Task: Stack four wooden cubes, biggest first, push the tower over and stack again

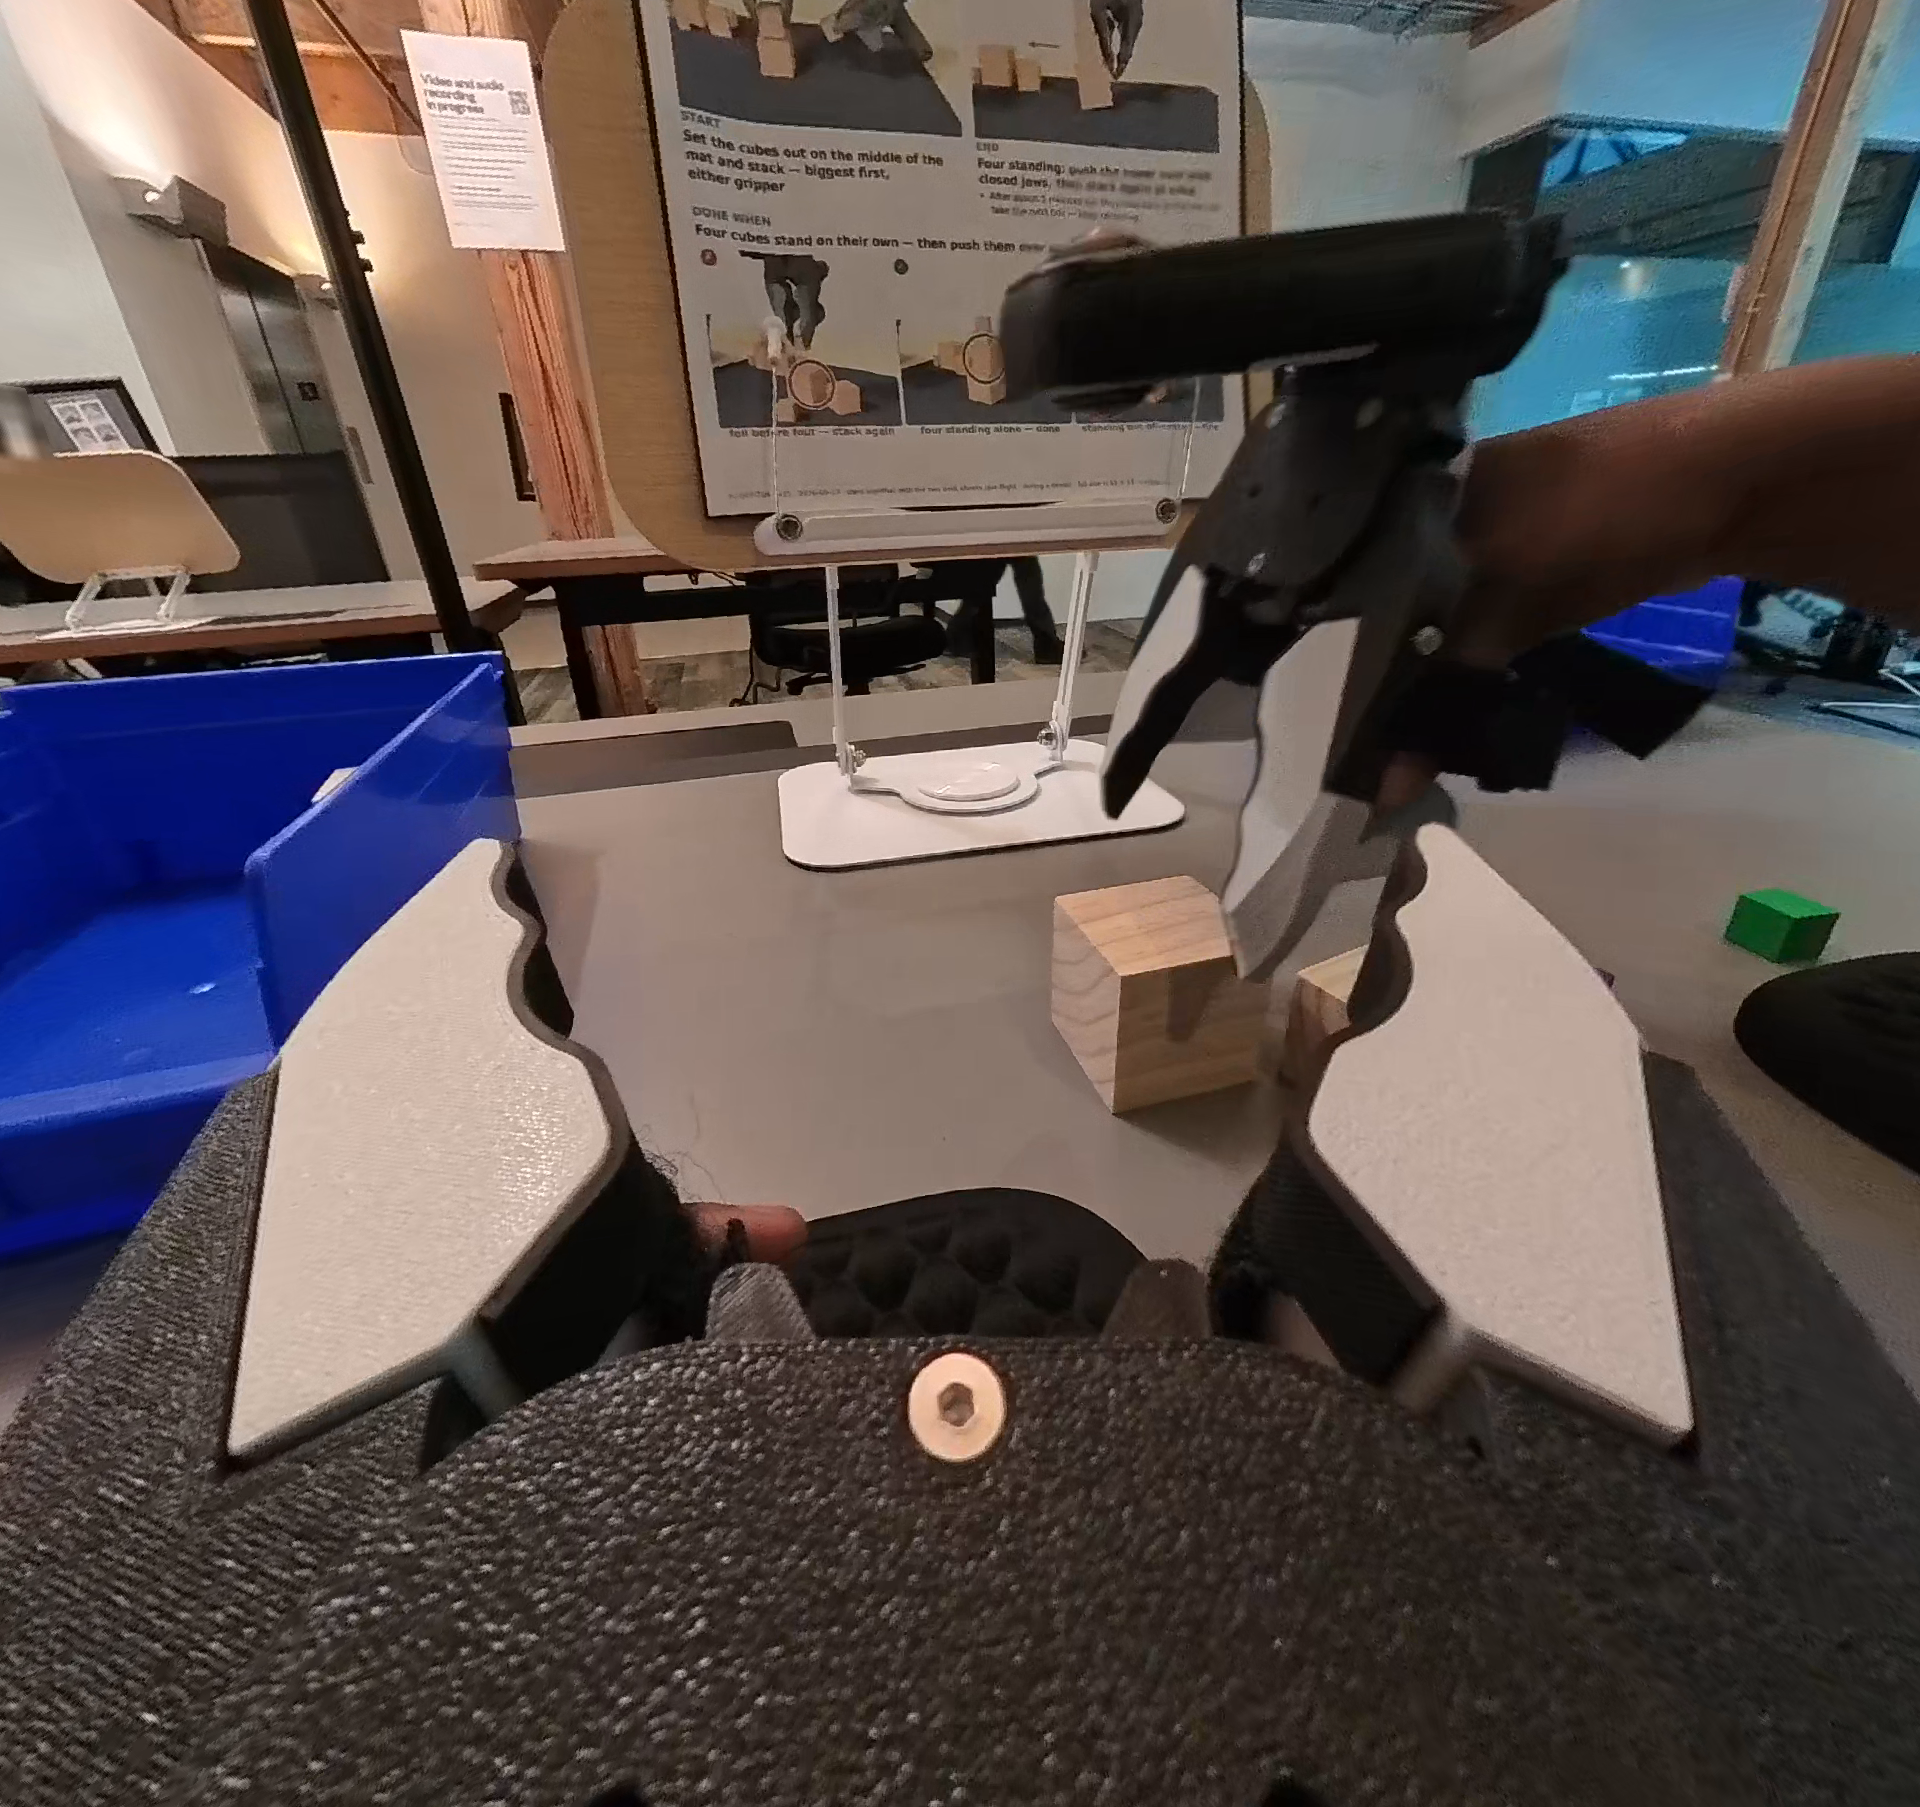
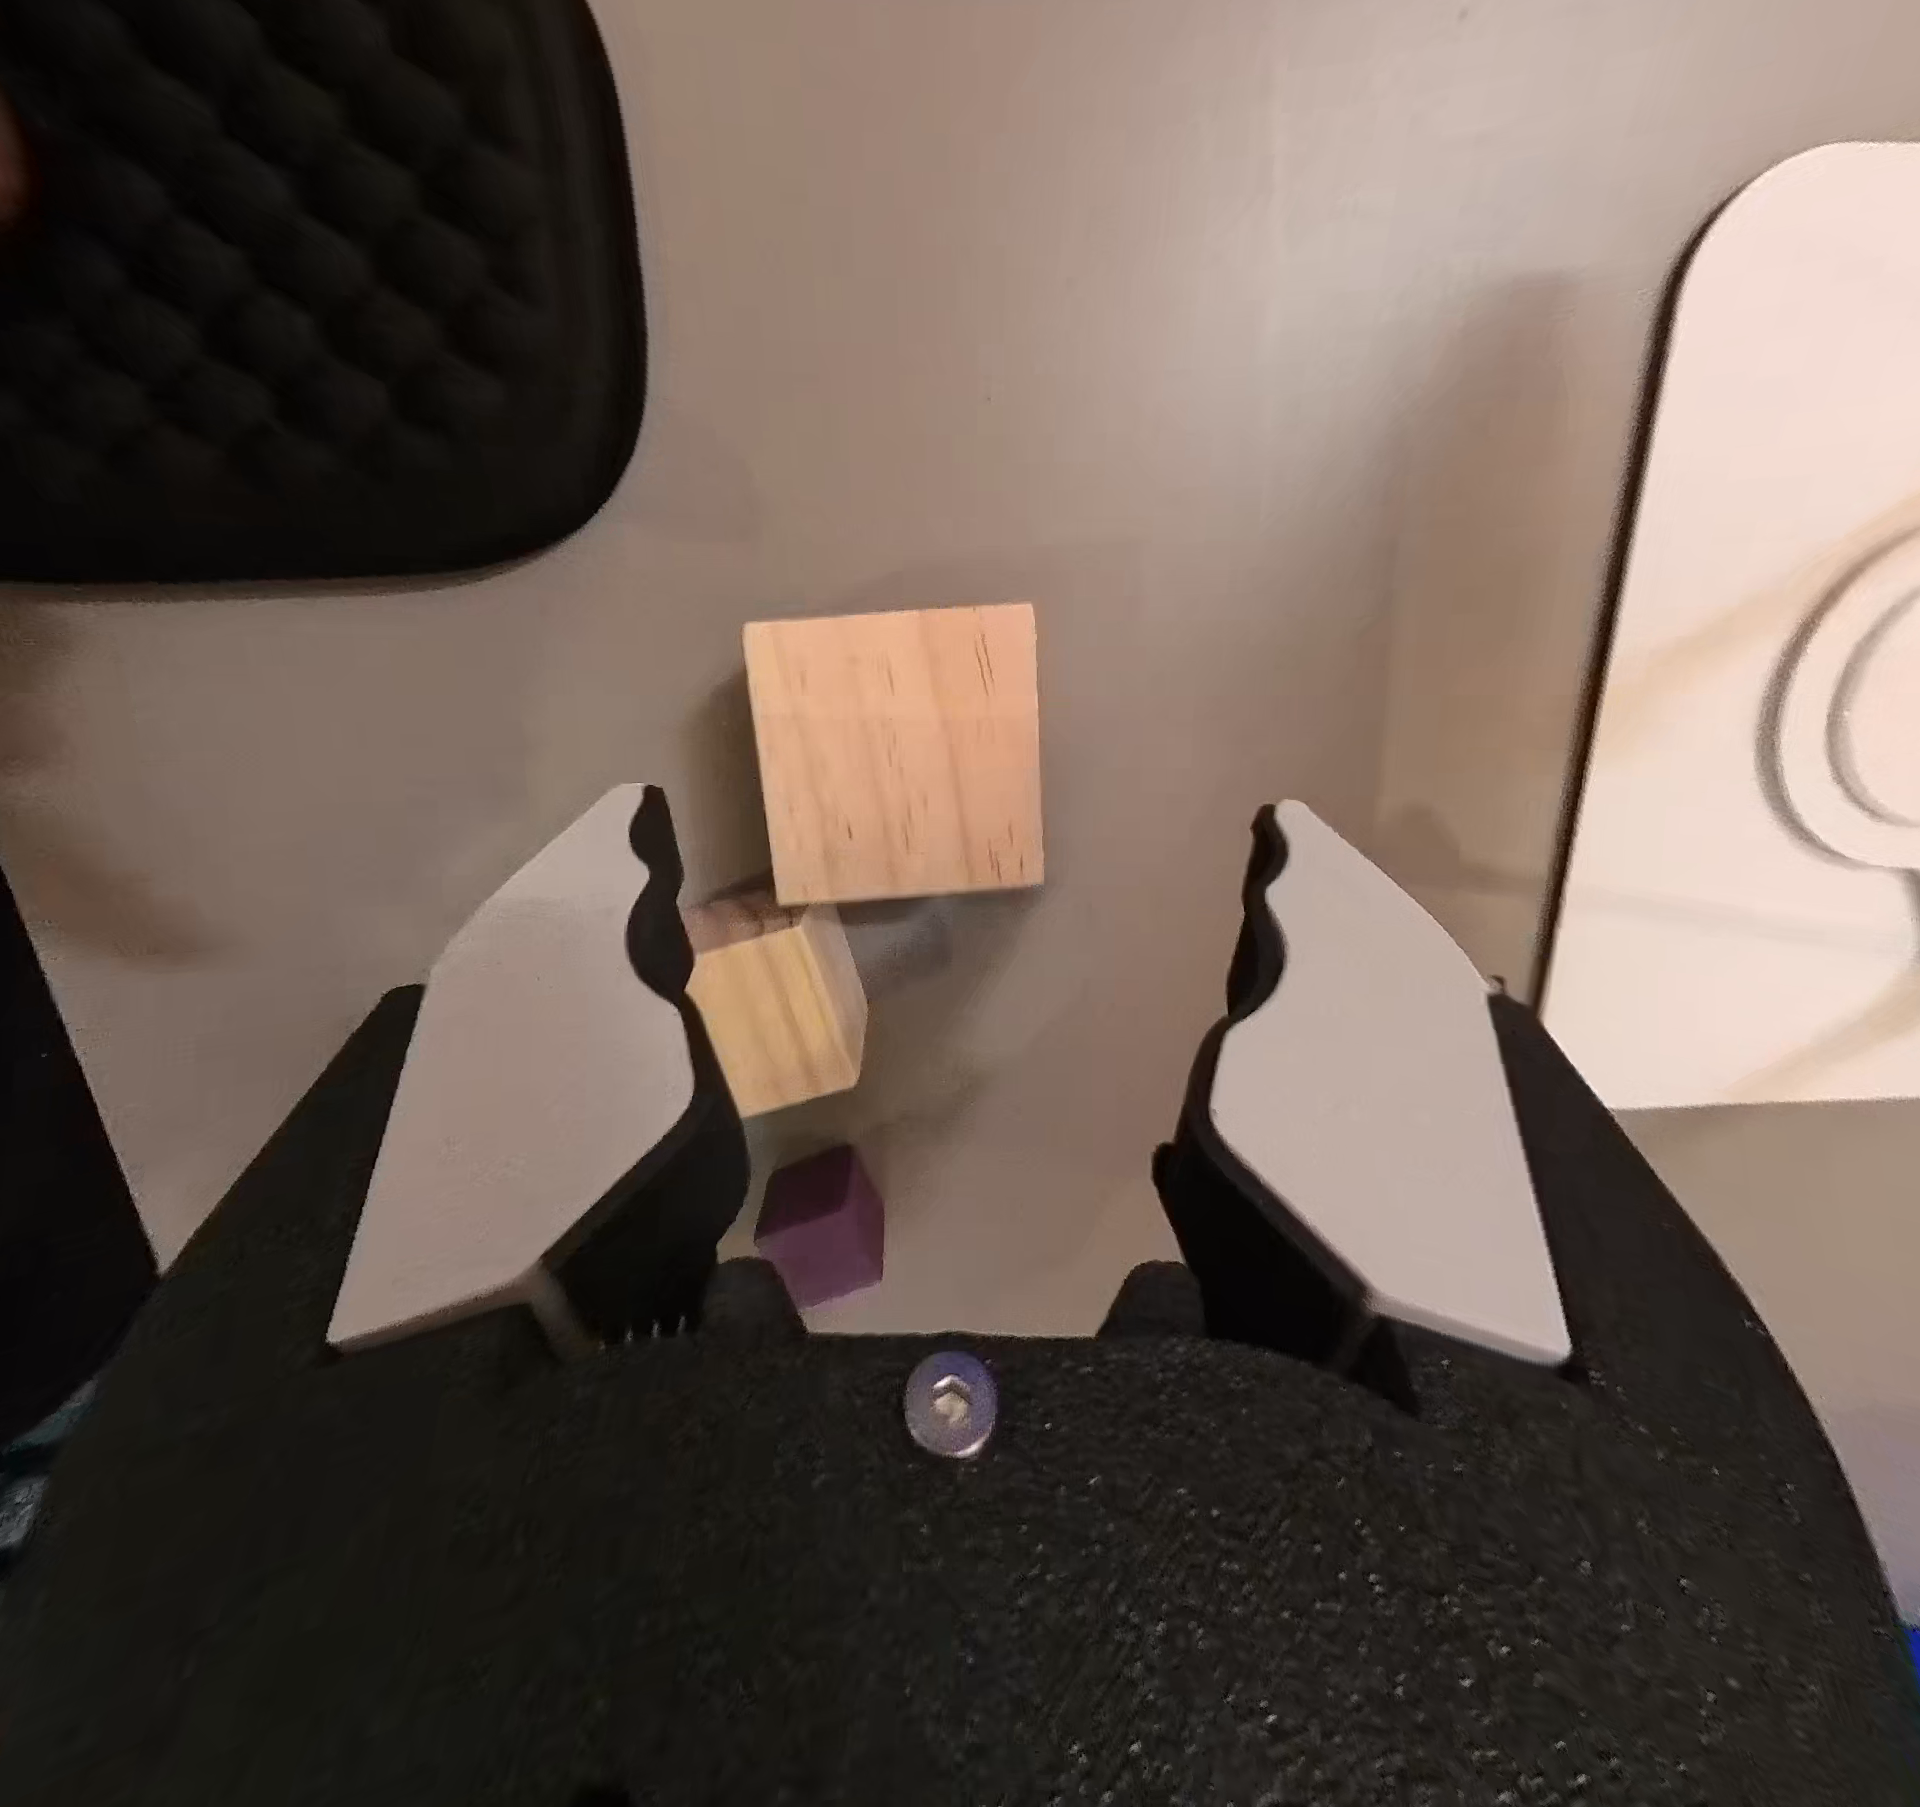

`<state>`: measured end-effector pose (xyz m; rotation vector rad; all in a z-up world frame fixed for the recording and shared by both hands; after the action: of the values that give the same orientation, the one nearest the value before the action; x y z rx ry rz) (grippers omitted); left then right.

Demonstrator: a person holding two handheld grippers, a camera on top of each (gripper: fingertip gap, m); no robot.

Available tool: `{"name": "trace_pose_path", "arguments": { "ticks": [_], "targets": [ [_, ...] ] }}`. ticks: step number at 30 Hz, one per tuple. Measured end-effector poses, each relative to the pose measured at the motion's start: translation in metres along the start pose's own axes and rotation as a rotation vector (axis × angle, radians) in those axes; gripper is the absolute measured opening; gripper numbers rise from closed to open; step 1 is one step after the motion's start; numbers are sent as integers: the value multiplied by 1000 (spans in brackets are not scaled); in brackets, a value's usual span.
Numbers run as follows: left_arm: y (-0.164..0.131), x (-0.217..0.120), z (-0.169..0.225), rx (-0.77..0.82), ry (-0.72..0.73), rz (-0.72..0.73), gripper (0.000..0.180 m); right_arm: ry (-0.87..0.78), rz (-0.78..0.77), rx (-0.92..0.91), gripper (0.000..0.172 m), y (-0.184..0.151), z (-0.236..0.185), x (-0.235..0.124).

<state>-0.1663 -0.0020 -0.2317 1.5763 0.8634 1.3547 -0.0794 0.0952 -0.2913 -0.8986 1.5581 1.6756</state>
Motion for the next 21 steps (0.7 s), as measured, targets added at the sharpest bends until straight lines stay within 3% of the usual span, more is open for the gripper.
{"name": "trace_pose_path", "arguments": {
  "ticks": [11, 13, 21],
  "targets": [
    [-2, 0, 2, 5, -15, -12, 146, 84, -169, -17, 58, -7, -11, 22],
    [-2, 0, 2, 2, -15, -14, 146, 64, -178, -6, 58, -3, -8, 22],
    [-3, 0, 2, 3, -13, -19, 146, 4, -79, 21, 58, 63, 0, 28]
  ]
}}
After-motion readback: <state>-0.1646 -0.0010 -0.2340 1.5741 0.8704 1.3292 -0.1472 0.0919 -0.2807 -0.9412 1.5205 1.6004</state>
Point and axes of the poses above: each gripper's, where its closed fingertips meet, x out along the fingers, y out of its top, z = x × y across the jaws, the point moved 2 cm from there along -x, back along the fingers, and after that the axes turned 14 degrees about z, right-handed, at the moved point
